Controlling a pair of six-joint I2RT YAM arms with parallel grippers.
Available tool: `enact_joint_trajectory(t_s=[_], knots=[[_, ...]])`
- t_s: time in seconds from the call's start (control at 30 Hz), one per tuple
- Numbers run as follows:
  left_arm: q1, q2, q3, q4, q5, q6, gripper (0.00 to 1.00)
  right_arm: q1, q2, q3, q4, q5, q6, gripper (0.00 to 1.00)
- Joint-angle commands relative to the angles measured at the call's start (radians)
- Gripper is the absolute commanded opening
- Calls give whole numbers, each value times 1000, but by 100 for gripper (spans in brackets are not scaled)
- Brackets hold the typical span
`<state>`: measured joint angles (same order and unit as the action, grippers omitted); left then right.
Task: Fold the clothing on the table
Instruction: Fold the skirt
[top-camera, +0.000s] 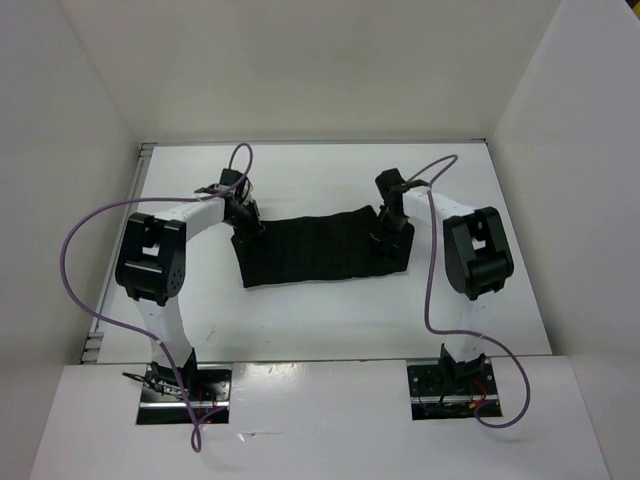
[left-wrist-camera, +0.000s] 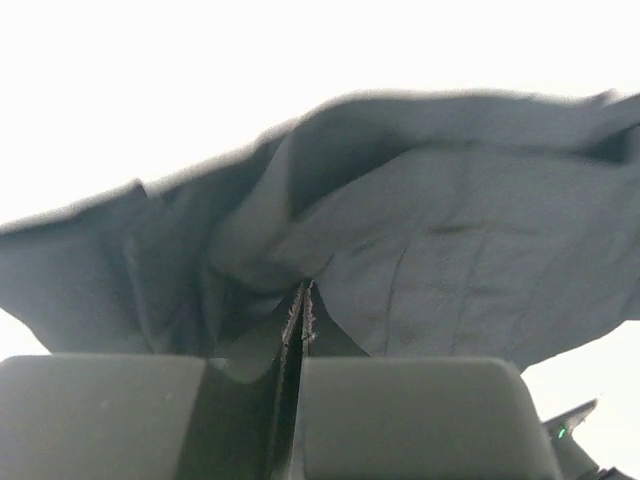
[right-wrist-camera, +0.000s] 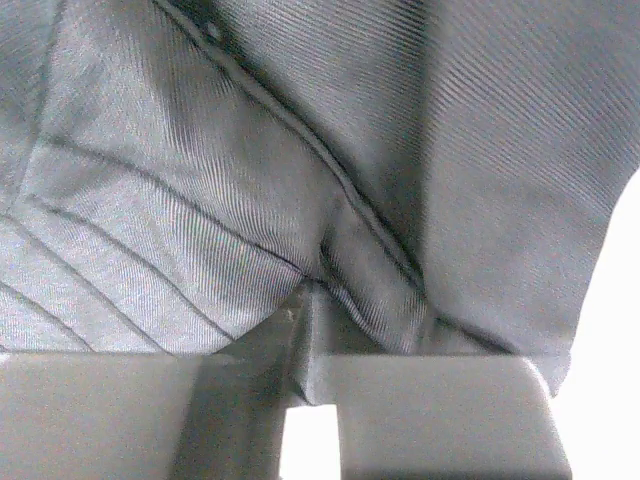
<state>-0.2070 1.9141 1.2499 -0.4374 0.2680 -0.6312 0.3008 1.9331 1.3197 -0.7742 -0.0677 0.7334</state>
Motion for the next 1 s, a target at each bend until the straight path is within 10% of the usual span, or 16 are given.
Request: enact_joint_trajectory(t_s=[0.0,0.2,0.97], knots=[[29,6,106,-40,-41,28,2,23,-77,75,47,158,-43,46],[50,-3,155,-31,-50,28,4,-12,-368,-81,56,197,-123,98],[60,-36,83,-21,-16,10,4,-212,-111,-149,289,-182,-215,100]])
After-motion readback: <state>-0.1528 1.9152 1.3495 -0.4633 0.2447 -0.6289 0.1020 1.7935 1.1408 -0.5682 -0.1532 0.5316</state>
